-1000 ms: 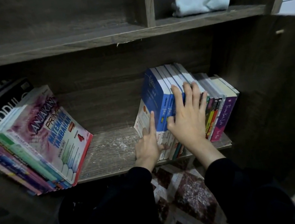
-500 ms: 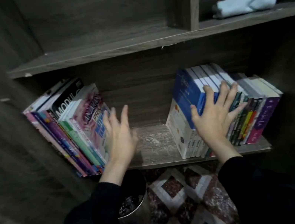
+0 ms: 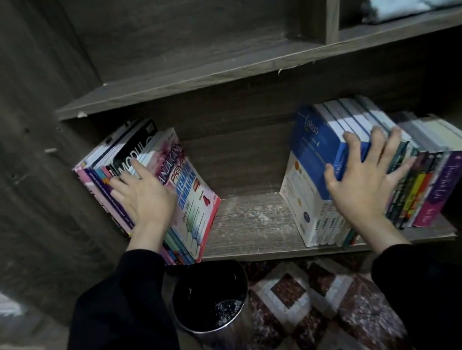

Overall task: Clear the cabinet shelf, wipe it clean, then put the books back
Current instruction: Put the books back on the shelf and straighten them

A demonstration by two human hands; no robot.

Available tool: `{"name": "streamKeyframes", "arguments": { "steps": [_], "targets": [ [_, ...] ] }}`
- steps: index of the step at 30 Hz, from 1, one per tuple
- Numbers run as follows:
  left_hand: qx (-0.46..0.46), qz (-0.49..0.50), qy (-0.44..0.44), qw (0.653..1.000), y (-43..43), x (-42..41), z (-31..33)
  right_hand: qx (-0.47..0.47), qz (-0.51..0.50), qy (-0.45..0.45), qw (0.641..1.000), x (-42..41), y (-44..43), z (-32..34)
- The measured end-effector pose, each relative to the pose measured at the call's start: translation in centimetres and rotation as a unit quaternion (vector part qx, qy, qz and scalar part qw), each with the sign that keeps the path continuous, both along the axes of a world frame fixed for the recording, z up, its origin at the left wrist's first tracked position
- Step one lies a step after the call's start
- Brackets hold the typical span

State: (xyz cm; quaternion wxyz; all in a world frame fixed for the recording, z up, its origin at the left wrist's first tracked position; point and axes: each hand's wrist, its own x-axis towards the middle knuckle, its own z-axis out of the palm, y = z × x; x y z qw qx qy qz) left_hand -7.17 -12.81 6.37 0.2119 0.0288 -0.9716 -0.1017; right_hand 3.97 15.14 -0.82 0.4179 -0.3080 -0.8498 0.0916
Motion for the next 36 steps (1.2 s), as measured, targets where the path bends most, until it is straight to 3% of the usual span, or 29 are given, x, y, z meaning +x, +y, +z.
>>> {"name": "streamKeyframes", "arguments": {
  "steps": [3,7,12,16,21,26,36],
  "targets": [
    [-0.02,0.009,0.001,1.0,0.8,-0.3,0.8,-0.001,-0.002,-0.002,1.0,0.0,0.0,0.0],
    [-0.034,-0.071,0.014,0.997,1.6,-0.4,0.7,0.002,0.004,-0.003,1.0,-0.1,0.1,-0.1],
    [-0.09,-0.064,-0.103,0.989,3.2,-2.5,2.9,0.001,0.011,0.008,1.0,0.0,0.2,-0.2],
    [-0.07,-0.059,-0.169,0.981,3.7,-3.6,3.9,0.005,0.011,0.01,1.0,-0.1,0.3,-0.2],
    [0.043,-0.081,-0.082,0.992,4.8,-2.5,3.2,-0.001,0.008,-0.002,1.0,-0.1,0.0,0.1],
    [0.194,-0.141,-0.059,0.969,8.4,0.3,2.5,-0.01,0.01,-0.004,1.0,0.0,-0.1,0.2],
    [0.095,-0.332,-0.084,0.935,20.1,7.7,2.1,-0.022,0.022,-0.048,0.998,0.7,-0.1,0.6]
  ]
}}
